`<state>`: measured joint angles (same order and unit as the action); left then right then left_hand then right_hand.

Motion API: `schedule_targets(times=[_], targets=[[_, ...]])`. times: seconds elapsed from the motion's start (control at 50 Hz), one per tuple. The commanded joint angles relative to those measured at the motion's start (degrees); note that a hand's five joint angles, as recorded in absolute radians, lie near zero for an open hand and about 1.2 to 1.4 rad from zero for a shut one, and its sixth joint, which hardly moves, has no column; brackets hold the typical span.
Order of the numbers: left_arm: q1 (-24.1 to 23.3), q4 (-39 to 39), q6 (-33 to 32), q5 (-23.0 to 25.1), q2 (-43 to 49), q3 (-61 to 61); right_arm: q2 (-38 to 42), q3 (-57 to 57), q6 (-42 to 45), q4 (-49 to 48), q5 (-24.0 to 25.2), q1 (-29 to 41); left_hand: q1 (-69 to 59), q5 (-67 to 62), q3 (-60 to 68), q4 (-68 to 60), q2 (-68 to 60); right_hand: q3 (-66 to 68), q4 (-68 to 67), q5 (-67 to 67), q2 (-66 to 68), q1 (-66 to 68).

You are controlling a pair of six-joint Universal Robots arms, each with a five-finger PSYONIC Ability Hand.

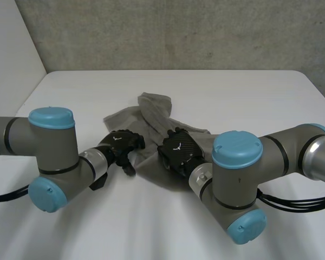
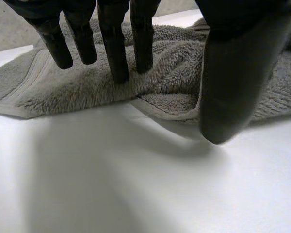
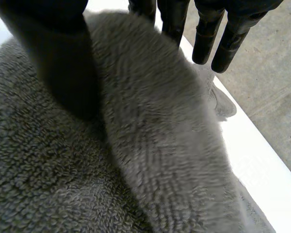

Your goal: Fold the towel.

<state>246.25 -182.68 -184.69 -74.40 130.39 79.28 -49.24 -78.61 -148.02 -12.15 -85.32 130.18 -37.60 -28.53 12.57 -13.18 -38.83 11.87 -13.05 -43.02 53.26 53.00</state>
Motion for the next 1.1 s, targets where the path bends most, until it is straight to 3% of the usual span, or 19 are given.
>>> schedule_targets(times=[0.02,0.24,0.48,0.52,0.56,0.62,0.66,0.86,0.96,1.0,1.1], targets=[[-1.6,0.0,0.9,-0.1,0.8,-0.5,-7.4,-2.8,-0.7,0.1,0.4,-2.0,-4.9,-4.0,-2.6,3.2,-3.7,-1.9,3.1,-27.0,26.7,27.0],[-3.1,-0.7,1.7,0.0,0.4,-0.7,-19.7,-10.1,-10.5,1.0,1.1,-7.8,9.7,10.6,-2.6,3.2,10.9,-1.9,3.1,-27.0,26.7,27.0],[-3.6,-3.7,6.0,0.0,-0.6,0.2,-26.5,-16.8,-11.1,3.1,2.2,-13.3,11.2,12.2,-2.6,3.2,12.5,-1.9,3.1,-27.0,26.7,27.0],[-3.6,-3.8,6.8,0.0,-0.7,0.2,-26.9,-17.8,-11.7,3.3,2.8,-13.8,8.4,9.3,-2.6,3.2,9.6,-1.9,3.1,-27.0,26.7,27.0],[-3.8,-3.8,8.5,0.2,-0.7,0.1,-27.2,-18.2,-12.4,3.3,2.9,-13.9,-18.7,-17.8,-2.6,3.2,-17.5,-1.9,3.1,-27.0,26.7,27.0],[-4.1,-3.8,9.2,0.2,-0.8,0.1,-28.4,-18.9,-14.3,3.3,3.0,-14.0,-24.6,-23.7,-2.6,3.2,-23.4,-1.9,3.1,-27.0,26.7,27.0],[-4.6,-3.7,9.7,0.2,-0.7,-0.1,-28.9,-18.9,-14.8,3.3,3.1,-14.1,-42.3,-41.4,-2.6,3.2,-41.1,-1.9,3.1,-27.0,26.7,27.0],[-2.6,0.4,9.0,0.1,-5.2,-0.5,-28.5,-16.3,-13.1,5.1,5.8,-15.0,-42.4,-41.5,-2.6,3.2,-41.2,-1.9,3.1,-27.0,26.7,27.0],[0.8,1.4,8.0,0.4,-7.3,-1.5,-24.3,-12.2,-6.9,7.3,10.7,-15.0,-42.4,-41.5,-2.6,3.2,-41.2,-1.9,3.1,-27.0,26.7,27.0],[1.4,1.2,6.9,0.4,-7.4,-2.5,-20.9,-7.2,-1.3,6.7,12.9,-15.0,-42.4,-41.5,-2.6,3.2,-41.2,-1.9,3.1,-27.0,26.7,27.0],[2.6,-4.4,-1.6,0.1,-7.2,-10.4,-16.2,5.3,4.6,4.8,12.6,-14.8,-42.4,-41.5,-2.6,3.2,-41.2,-1.9,3.1,-27.0,26.7,27.0]])
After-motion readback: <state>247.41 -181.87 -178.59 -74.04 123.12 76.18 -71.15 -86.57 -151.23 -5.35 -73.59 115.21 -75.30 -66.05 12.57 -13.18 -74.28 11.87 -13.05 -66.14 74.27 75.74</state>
